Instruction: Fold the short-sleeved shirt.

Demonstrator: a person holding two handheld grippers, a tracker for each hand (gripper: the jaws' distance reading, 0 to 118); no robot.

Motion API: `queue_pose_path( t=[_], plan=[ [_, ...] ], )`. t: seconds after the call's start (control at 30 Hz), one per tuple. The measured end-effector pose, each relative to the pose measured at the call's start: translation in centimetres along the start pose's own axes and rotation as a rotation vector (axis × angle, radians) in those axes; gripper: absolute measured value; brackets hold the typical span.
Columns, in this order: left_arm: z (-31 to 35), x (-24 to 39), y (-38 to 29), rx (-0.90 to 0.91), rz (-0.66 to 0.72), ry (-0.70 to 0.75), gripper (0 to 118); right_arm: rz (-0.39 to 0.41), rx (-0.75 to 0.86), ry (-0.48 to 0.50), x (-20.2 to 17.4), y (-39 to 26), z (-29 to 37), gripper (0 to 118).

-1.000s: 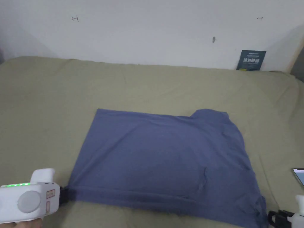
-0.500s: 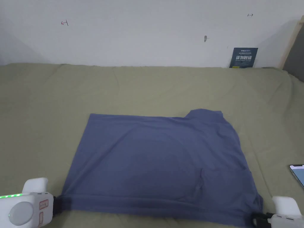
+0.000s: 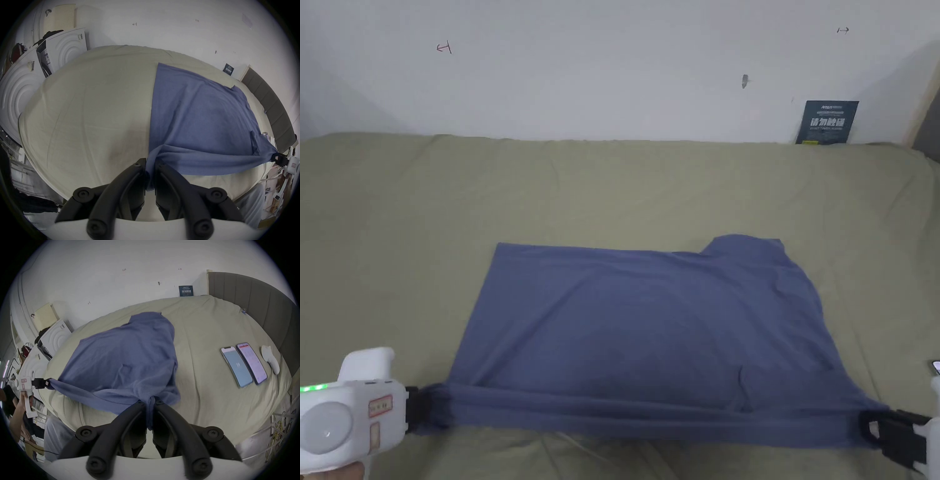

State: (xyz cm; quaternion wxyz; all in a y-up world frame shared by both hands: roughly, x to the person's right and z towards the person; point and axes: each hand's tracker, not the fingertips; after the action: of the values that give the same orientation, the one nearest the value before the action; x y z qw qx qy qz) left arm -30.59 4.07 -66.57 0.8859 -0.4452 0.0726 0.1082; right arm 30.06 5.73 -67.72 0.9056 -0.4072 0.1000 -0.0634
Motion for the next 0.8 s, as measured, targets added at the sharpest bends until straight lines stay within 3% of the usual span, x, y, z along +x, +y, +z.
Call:
queue_pose_path(
  t=[0.03,0.27,0.63,0.67,0.7,0.73,0.77,0.8],
  plan=[
    [-0.1,0.2,0.7,0.008,-0.003,-0.002,10,-0.004,-0.006,0.02,1.5,0.8,-1.1,6],
    [-3.0,1.5,7.4,0.054,-0.03,0.006,10,0.033,0.006,0.002,1.1,8.3,-4.6,6],
    [-11.3,3.3,13.7,-0.008,-0.043,0.051,10,-0.035,-0.126,-0.087,2.3,14.2,-14.1,6],
    [-11.2,4.0,13.4,-0.02,-0.045,0.055,10,-0.04,-0.142,-0.089,2.4,14.3,-14.8,6],
    [-11.6,4.1,13.2,-0.028,-0.048,0.05,11,-0.054,-0.197,-0.087,2.4,14.1,-15.6,17],
    [-12.1,4.1,13.1,-0.041,-0.054,0.043,32,-0.069,-0.218,-0.125,2.3,14.0,-16.2,44],
    [-12.3,4.2,12.9,-0.045,-0.054,0.044,83,-0.072,-0.223,-0.152,2.3,13.9,-16.5,82],
    [-14.6,3.6,13.0,-0.04,-0.054,0.064,118,-0.071,-0.2,-0.138,2.5,13.6,-16.4,116]
  ],
)
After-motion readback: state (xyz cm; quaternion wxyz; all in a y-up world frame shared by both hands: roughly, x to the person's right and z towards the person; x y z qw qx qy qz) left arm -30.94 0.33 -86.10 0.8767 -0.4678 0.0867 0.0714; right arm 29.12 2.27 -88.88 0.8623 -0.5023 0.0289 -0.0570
